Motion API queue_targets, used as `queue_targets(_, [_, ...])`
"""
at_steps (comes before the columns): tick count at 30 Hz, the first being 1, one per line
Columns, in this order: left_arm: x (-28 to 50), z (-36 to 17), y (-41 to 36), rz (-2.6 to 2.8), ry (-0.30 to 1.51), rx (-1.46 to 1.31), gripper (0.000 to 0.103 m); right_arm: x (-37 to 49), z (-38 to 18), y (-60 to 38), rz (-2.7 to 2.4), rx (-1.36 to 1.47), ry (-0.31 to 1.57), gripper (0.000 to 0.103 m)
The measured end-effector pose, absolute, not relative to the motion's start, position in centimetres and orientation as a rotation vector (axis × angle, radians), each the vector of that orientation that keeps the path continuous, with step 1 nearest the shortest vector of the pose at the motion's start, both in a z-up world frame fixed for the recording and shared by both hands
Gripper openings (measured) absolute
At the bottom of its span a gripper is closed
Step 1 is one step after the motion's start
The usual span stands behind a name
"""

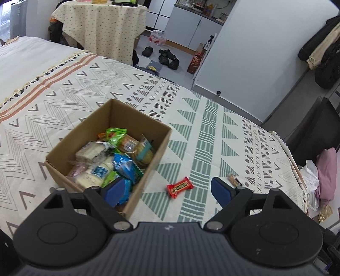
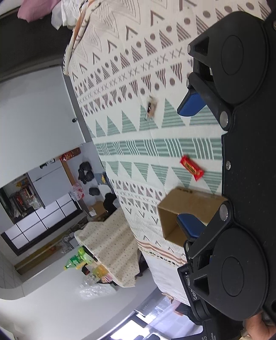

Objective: Organize snacks
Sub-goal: 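Move both open grippers back toward the red bar and clear snack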

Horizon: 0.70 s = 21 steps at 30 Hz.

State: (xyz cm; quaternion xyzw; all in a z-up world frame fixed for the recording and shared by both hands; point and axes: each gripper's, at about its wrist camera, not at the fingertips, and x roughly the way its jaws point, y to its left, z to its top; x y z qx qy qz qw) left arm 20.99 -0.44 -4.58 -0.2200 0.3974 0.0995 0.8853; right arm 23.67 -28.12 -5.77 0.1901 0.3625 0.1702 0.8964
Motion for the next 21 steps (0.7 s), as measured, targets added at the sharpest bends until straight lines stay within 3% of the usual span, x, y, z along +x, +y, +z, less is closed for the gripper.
queue_targets(21, [25.0,-8.8,-5.9,0.192,0.819,-0.381,0.086,26.8,-10.4,-34.6,0.348,0.450,0.742,0.097])
